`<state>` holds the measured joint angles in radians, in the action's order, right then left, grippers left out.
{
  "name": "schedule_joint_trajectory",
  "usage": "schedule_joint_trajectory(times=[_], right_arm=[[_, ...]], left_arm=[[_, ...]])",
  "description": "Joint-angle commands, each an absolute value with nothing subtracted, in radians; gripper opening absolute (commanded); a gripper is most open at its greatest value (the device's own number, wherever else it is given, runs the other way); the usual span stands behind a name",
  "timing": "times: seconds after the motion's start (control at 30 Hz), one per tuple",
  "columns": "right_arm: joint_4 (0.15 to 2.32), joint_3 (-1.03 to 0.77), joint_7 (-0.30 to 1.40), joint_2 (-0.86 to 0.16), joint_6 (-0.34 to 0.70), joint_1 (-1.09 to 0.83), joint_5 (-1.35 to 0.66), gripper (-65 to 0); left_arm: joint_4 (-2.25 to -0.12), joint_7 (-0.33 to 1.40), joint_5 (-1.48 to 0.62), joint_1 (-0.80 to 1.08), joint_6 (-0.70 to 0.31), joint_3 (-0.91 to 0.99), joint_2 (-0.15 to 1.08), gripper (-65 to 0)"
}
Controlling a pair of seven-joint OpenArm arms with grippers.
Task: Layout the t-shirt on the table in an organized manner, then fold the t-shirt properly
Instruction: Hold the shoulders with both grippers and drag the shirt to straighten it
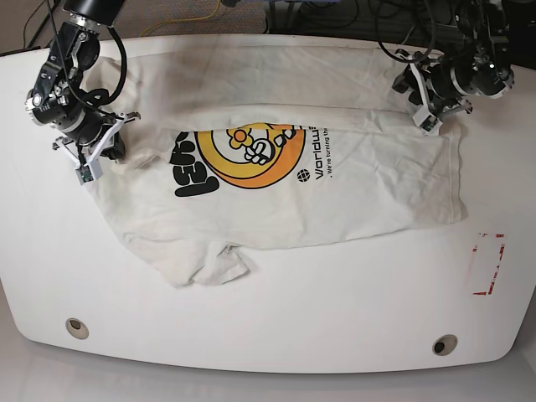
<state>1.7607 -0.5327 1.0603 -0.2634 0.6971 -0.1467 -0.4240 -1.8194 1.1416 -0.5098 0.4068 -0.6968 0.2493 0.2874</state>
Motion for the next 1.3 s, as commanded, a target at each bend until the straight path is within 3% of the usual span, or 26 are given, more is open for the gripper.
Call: schedule_joint_trajectory(times=[0.0,0.9,1.0,1.27], right_arm=[[1.782,-0.538,1.046,-0.278,0.698,-0.136,-0.441,-64.8],[1.738,-0.532,1.046,-0.294,0.698,-0.051,-0.435,-64.0],[1.705,-0.530,1.046,-0.314,0.698,-0.031,-0.435,-58.8],[1.678,-0.532,1.044,-0.317,0.698,-0.005,-0.435,-32.8]], left_arm=[[-1.797,1.135,-0.489,0.407,-0.698,0.225,0.297,-41.9],[-1.719,1.121,-0.426,0.407,-0.698,0.179,0.398,-41.9],[-1.719,1.121,-0.424,0.407,-0.698,0.179,0.398,-41.9],[-1.719,1.121,-0.423,0.407,-0.698,0.177,0.398,-41.9]])
